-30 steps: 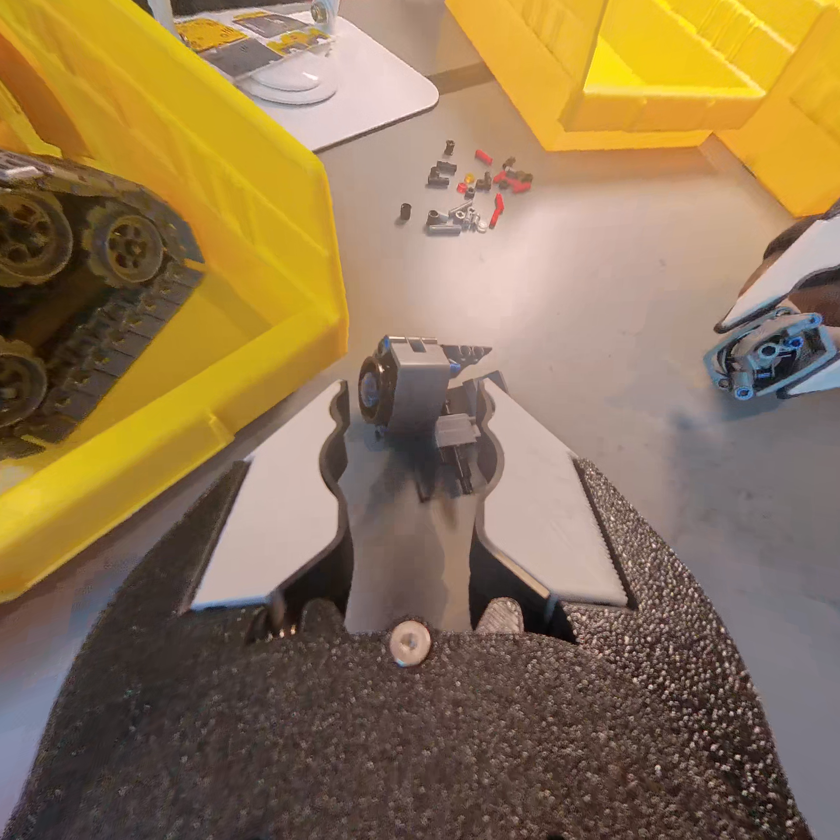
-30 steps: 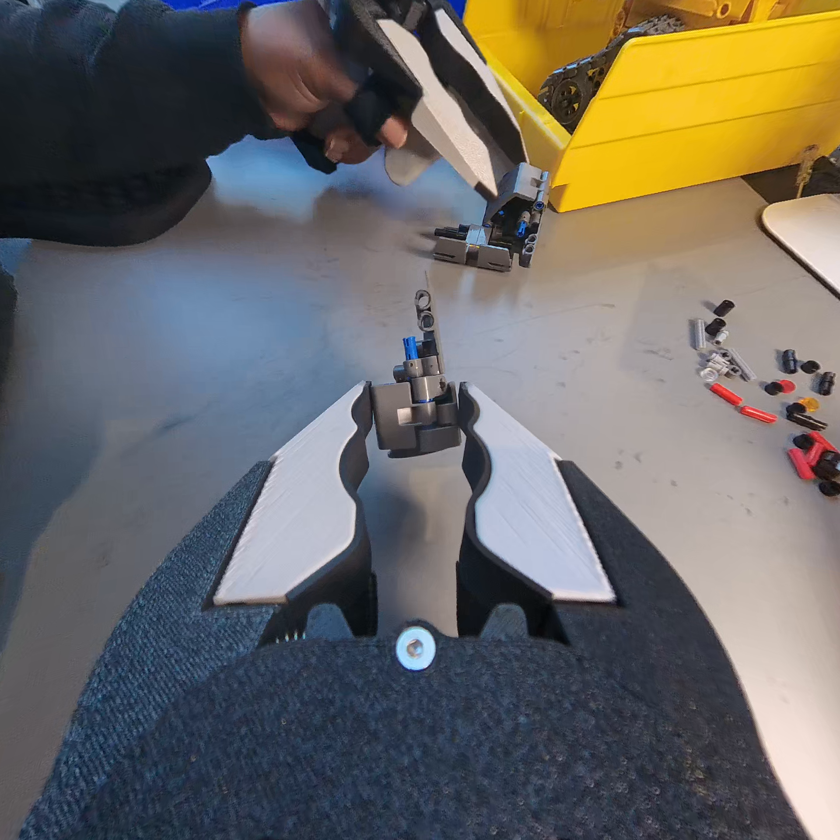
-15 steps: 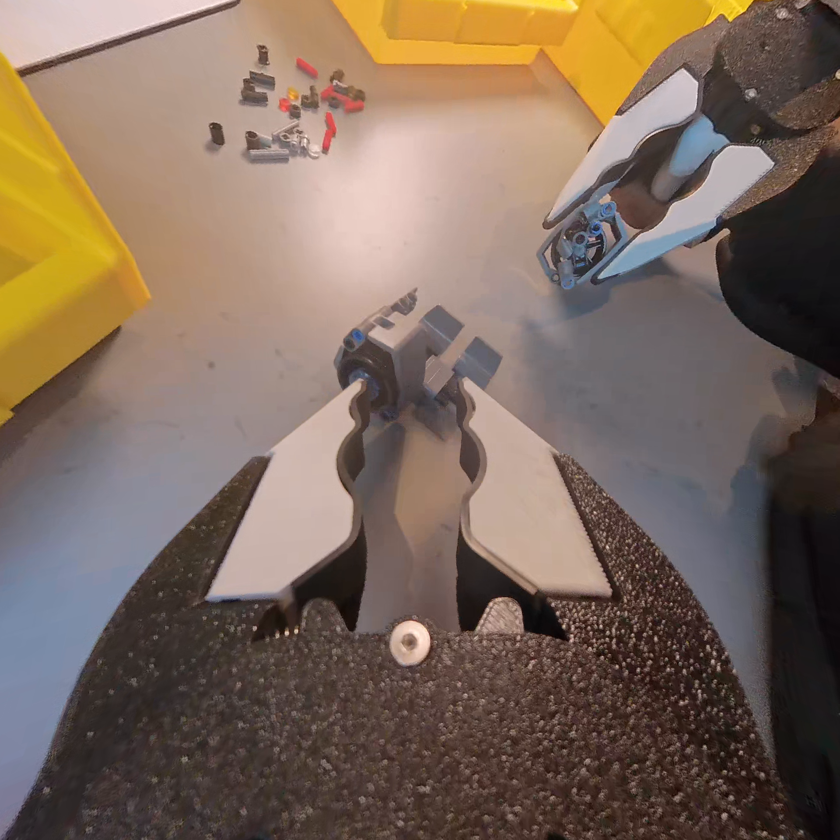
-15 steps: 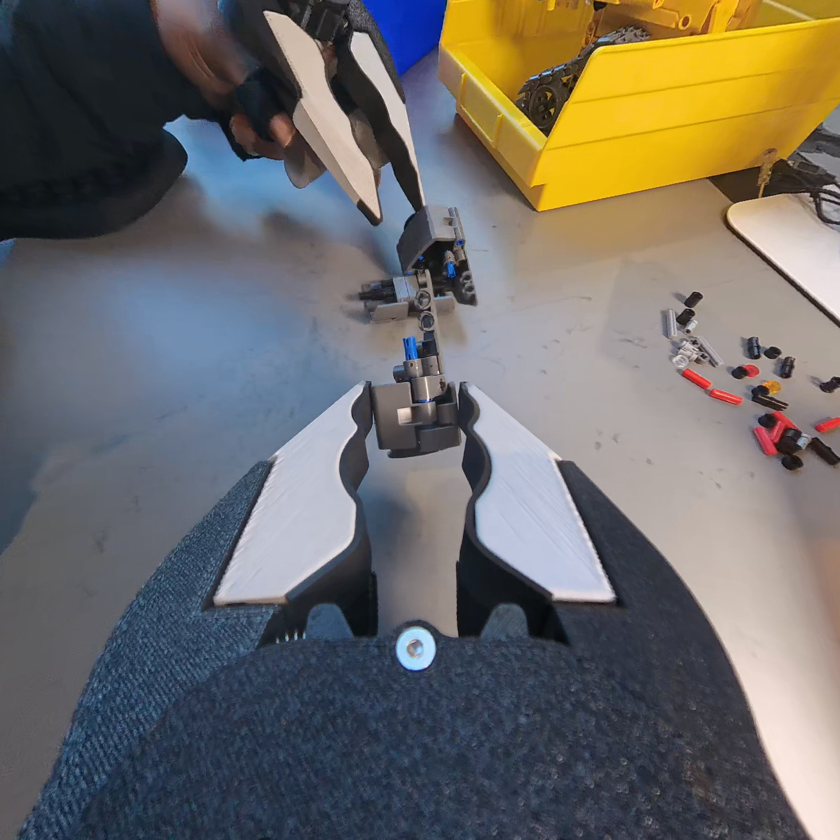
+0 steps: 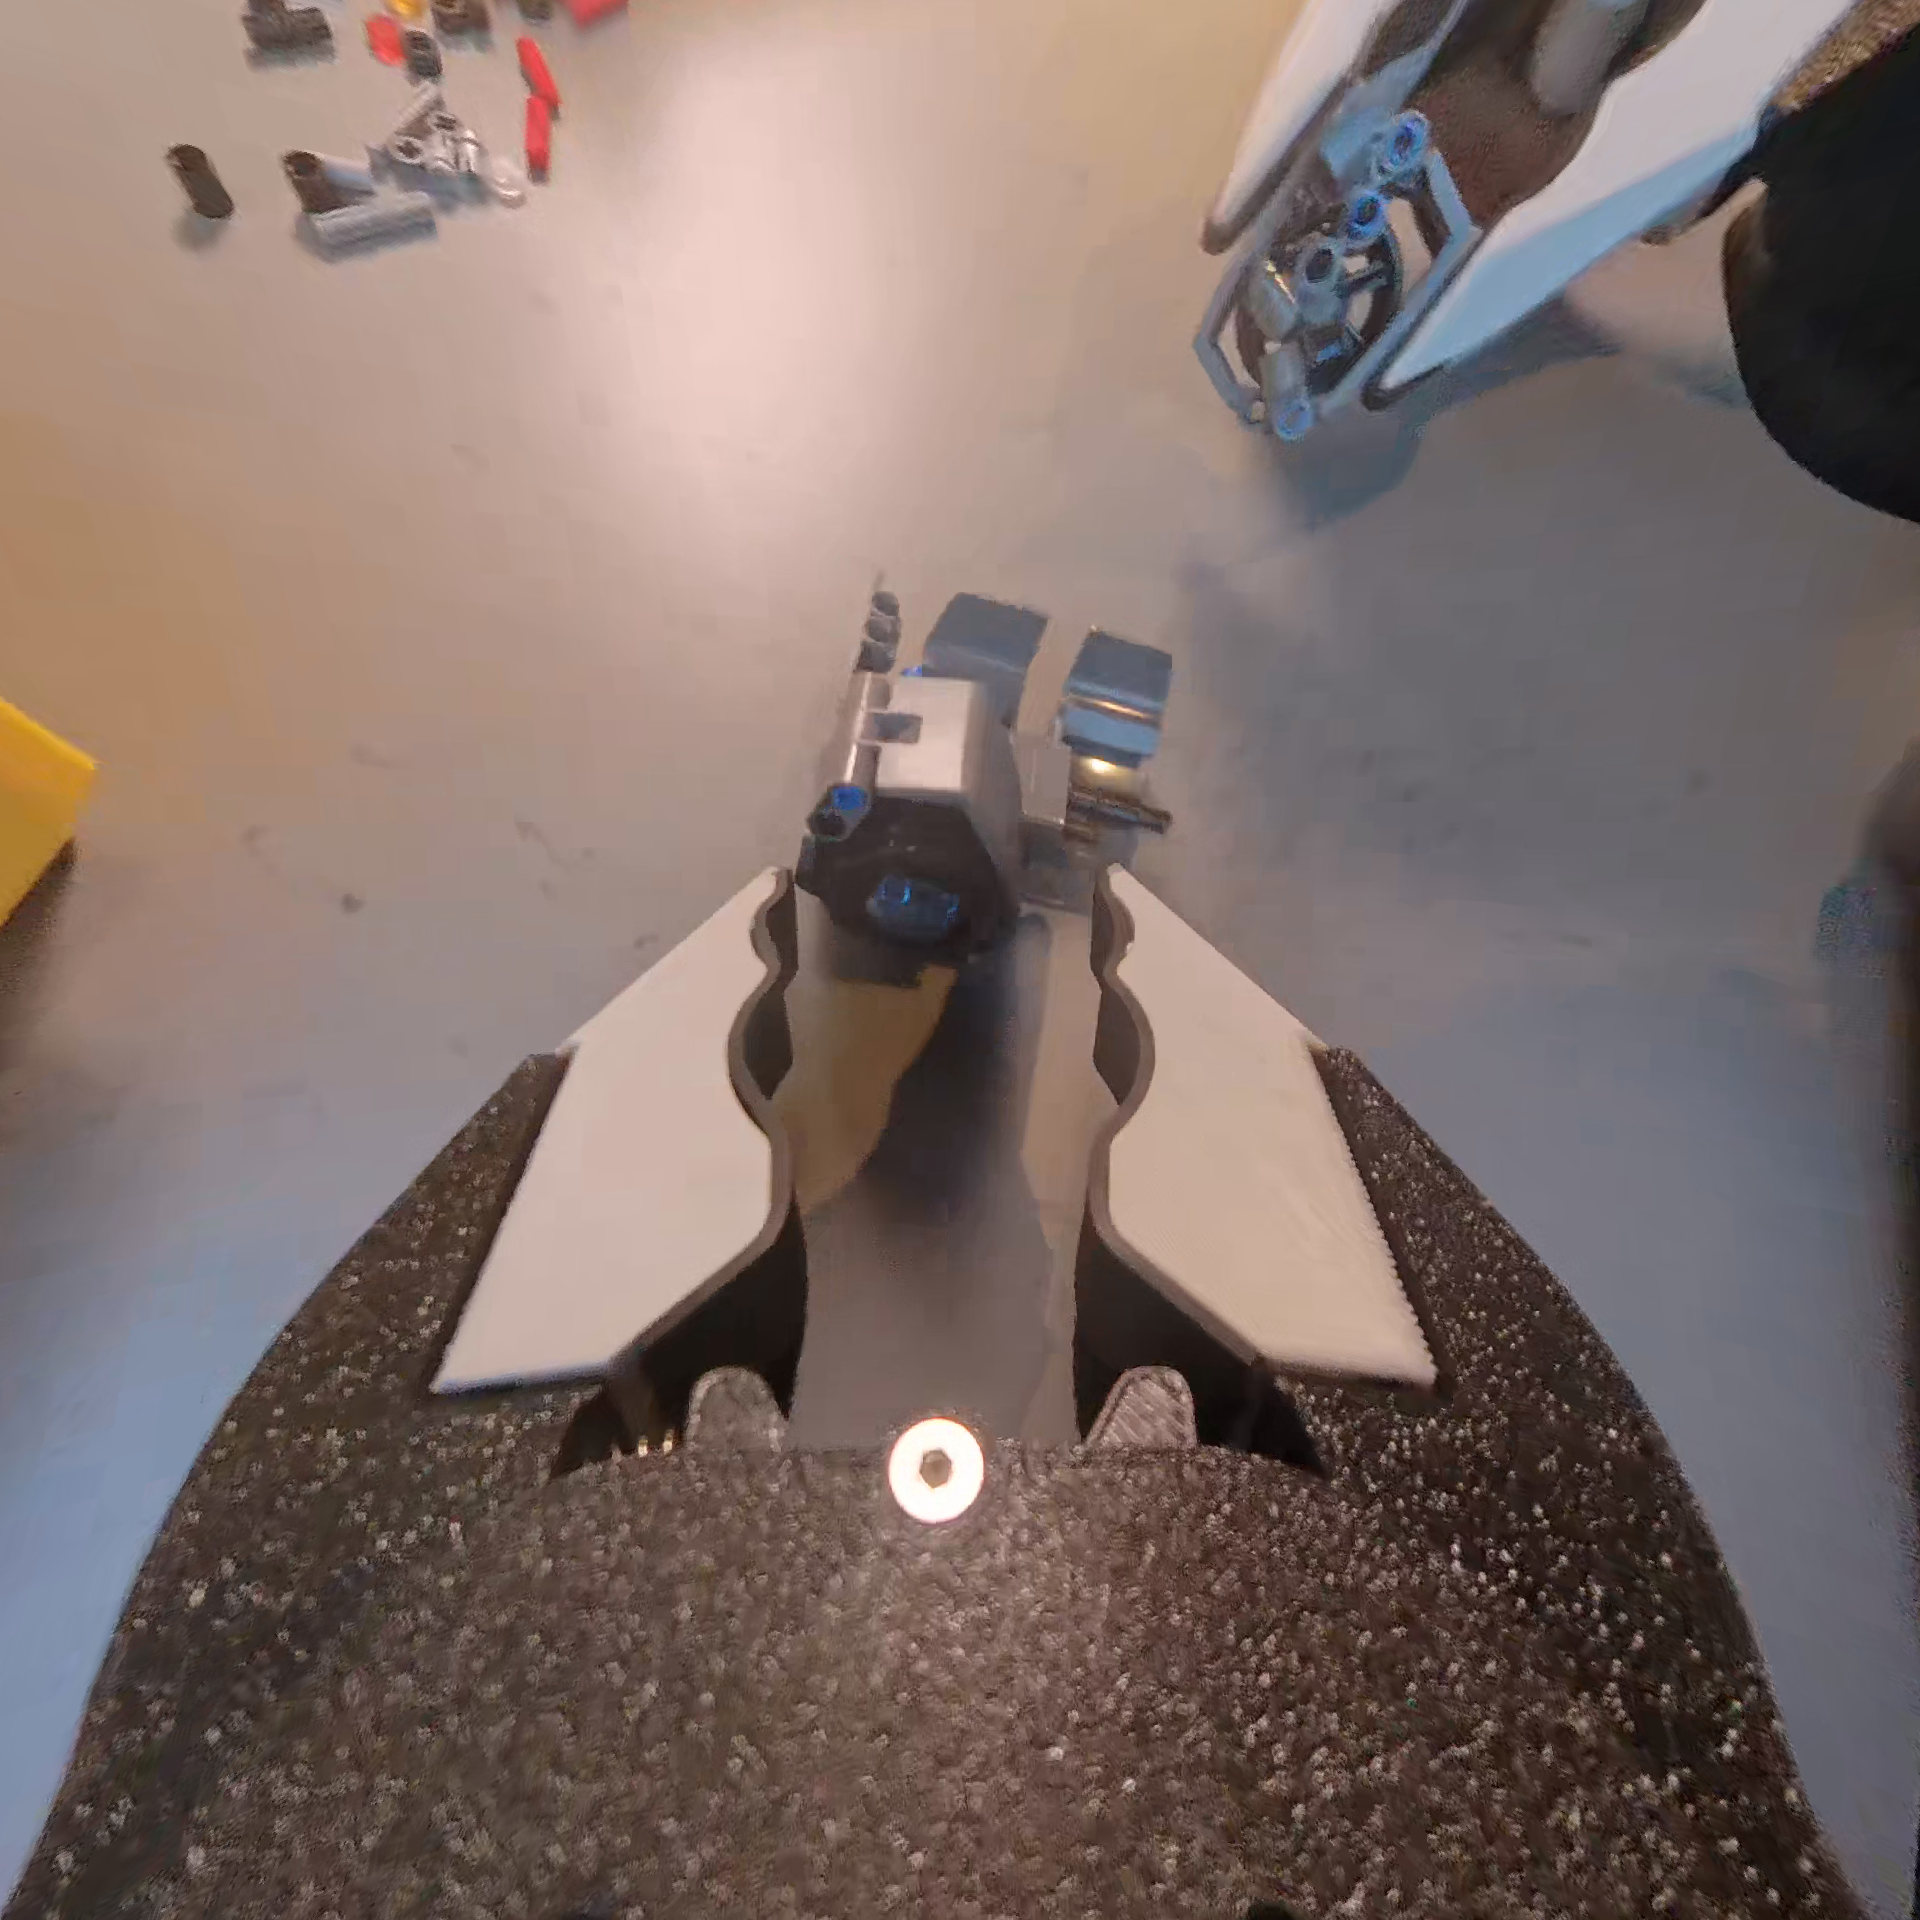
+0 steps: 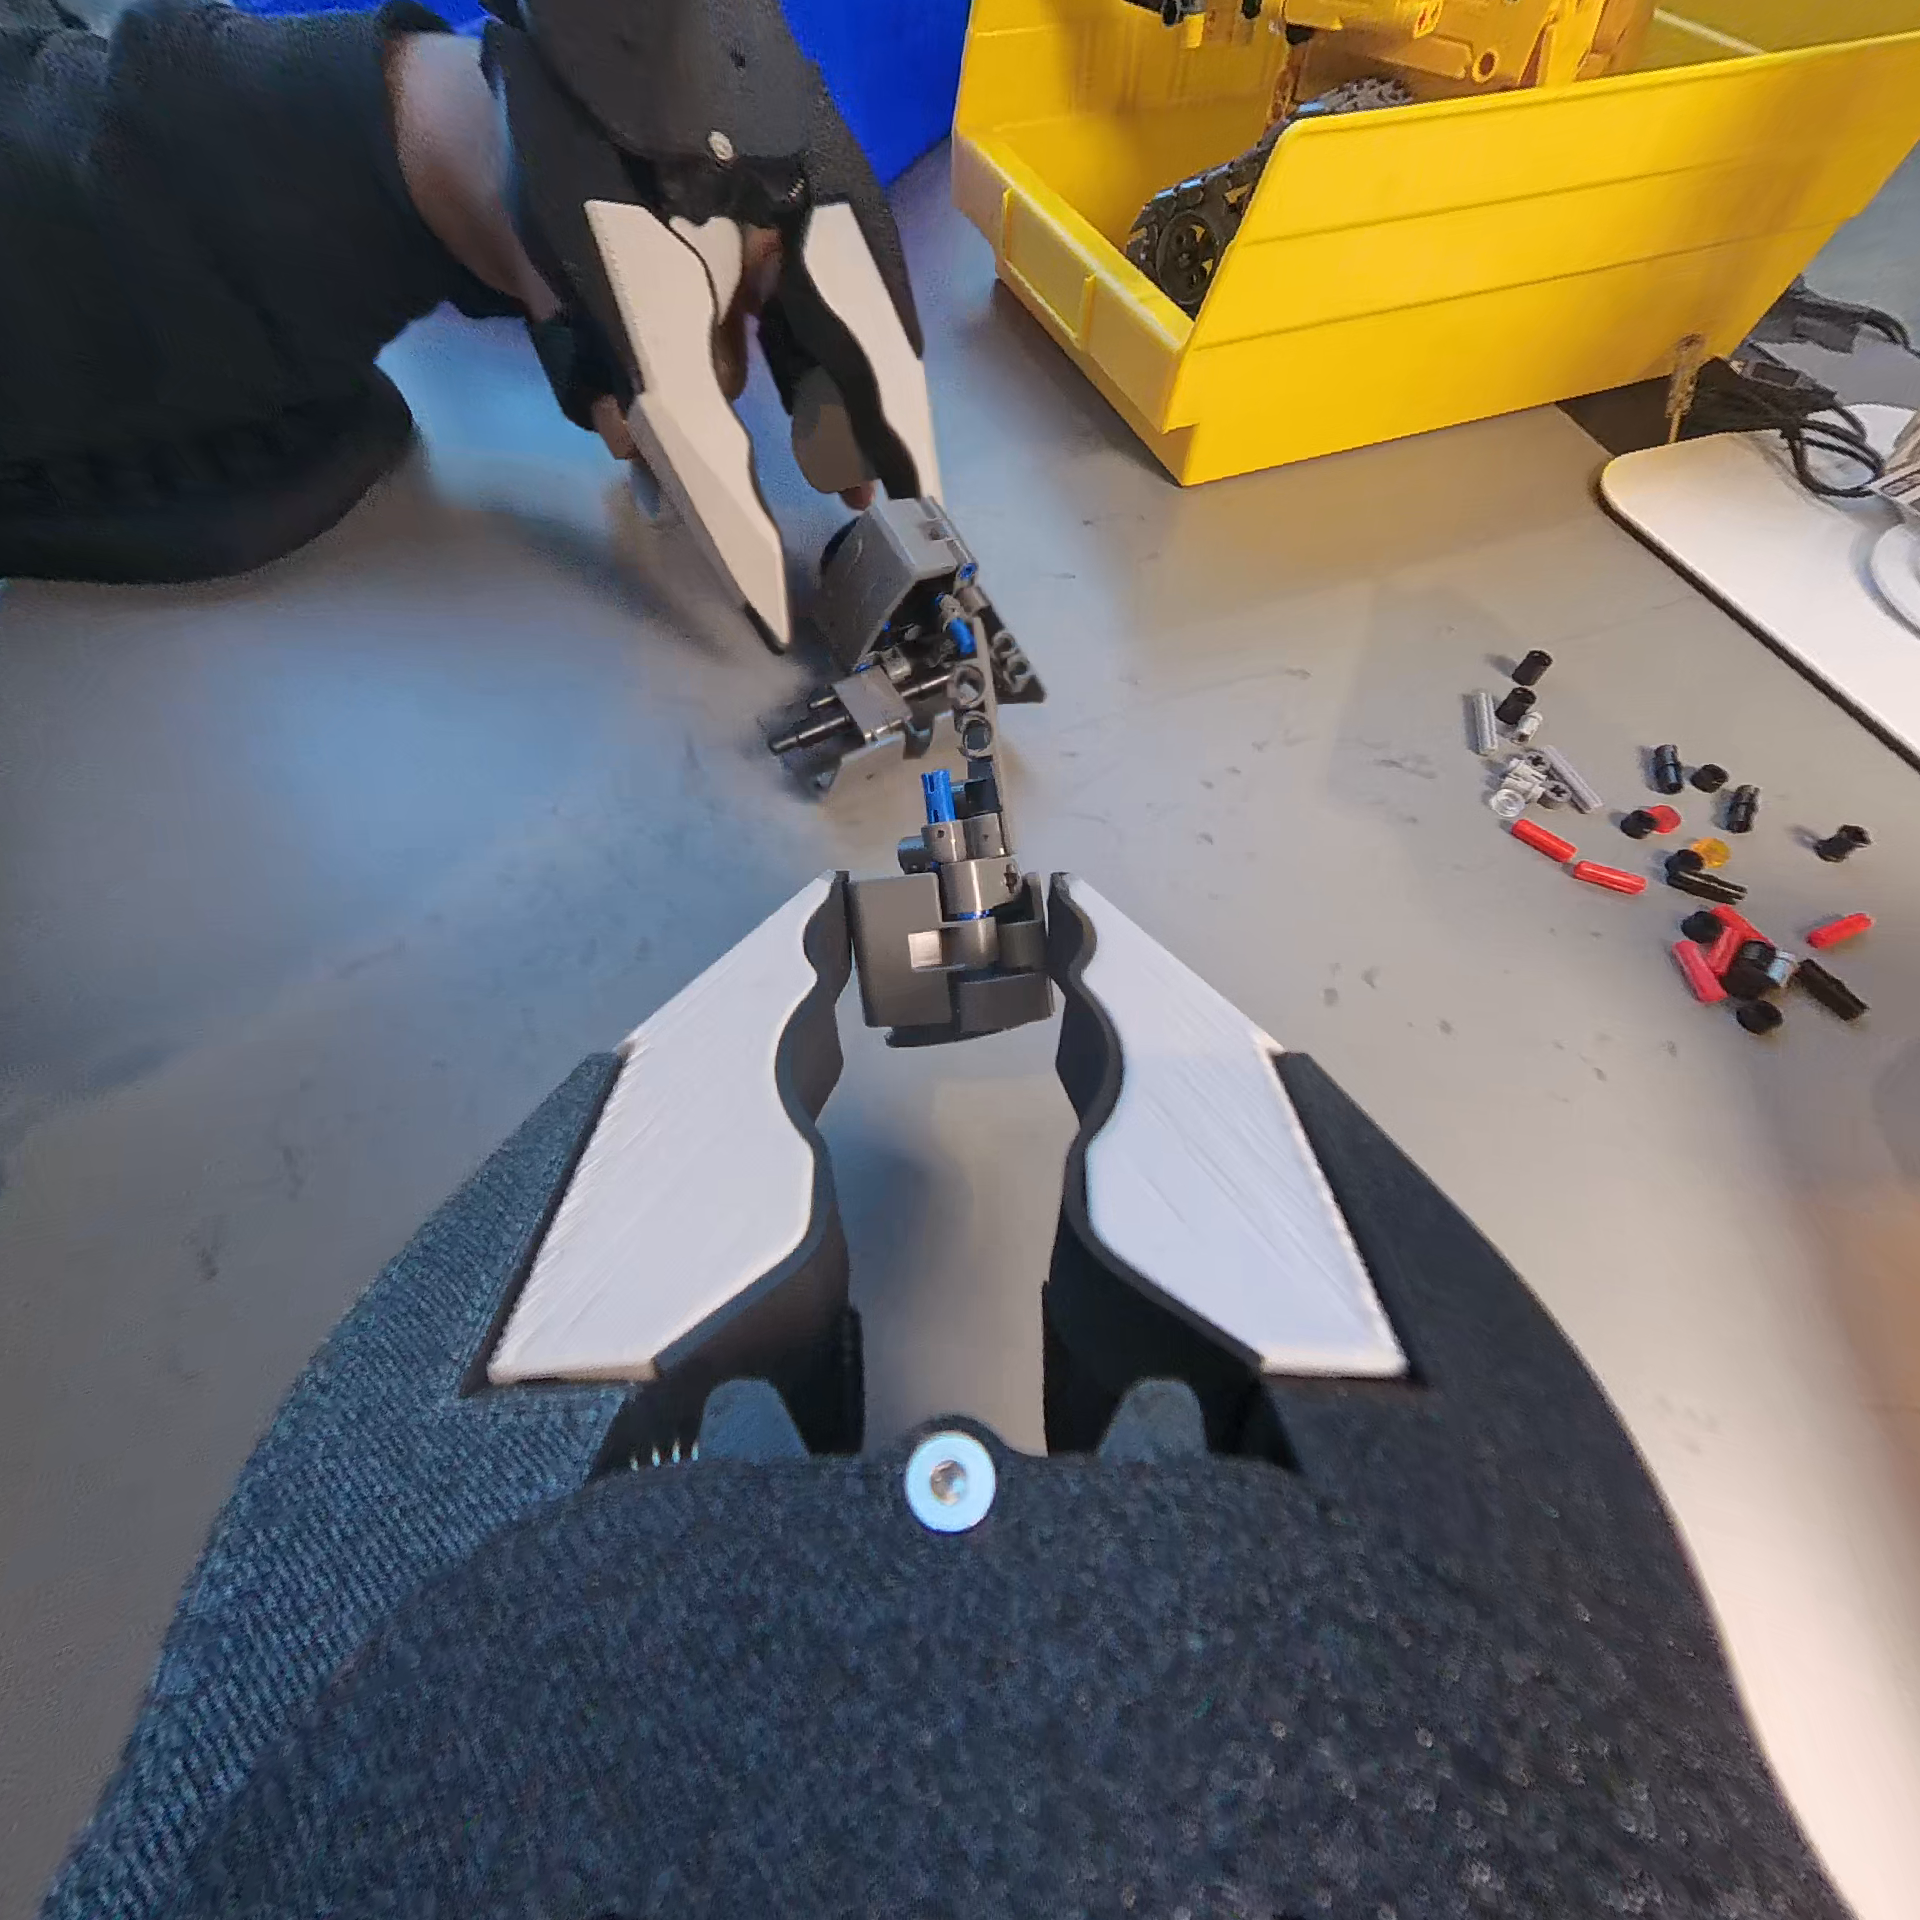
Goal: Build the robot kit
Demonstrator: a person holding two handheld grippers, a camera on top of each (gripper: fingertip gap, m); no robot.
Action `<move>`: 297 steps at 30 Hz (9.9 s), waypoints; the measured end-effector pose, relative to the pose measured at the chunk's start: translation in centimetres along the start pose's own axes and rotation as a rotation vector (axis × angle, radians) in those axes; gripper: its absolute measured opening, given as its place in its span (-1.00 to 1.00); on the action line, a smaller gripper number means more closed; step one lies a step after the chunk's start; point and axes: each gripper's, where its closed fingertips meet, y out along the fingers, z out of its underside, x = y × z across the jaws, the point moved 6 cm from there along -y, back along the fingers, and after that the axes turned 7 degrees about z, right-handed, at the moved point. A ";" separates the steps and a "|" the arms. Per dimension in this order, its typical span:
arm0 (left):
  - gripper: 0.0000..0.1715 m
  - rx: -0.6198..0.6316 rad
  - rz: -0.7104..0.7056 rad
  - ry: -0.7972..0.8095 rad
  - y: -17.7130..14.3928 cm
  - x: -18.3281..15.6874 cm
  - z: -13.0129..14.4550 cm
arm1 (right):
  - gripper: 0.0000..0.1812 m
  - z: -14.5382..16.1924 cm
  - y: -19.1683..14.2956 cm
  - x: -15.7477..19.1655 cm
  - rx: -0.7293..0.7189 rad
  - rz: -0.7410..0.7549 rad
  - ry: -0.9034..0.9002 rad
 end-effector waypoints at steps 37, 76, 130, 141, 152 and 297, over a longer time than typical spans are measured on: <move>-0.26 -0.179 0.070 -0.025 0.1 -1.8 -0.6 | -0.60 0.9 0.7 -0.1 0.044 0.005 0.038; -0.45 -0.138 0.210 0.011 -0.6 -2.8 0.4 | -0.62 1.2 0.6 -0.6 0.043 0.010 0.079; -0.30 -0.035 0.232 0.041 0.6 -4.2 0.9 | -0.59 2.6 -0.5 -0.5 0.199 0.004 -0.050; -0.37 -0.034 0.365 0.073 0.0 -5.6 1.1 | -0.59 1.5 1.3 0.8 0.150 -0.049 -0.063; -0.38 -0.033 0.404 0.074 1.2 -6.5 0.9 | -0.59 -1.2 6.1 -0.4 0.185 -0.217 -0.050; -0.20 -0.019 0.081 0.330 3.1 -6.3 0.1 | -0.65 -2.6 7.1 1.3 0.542 -0.429 -0.048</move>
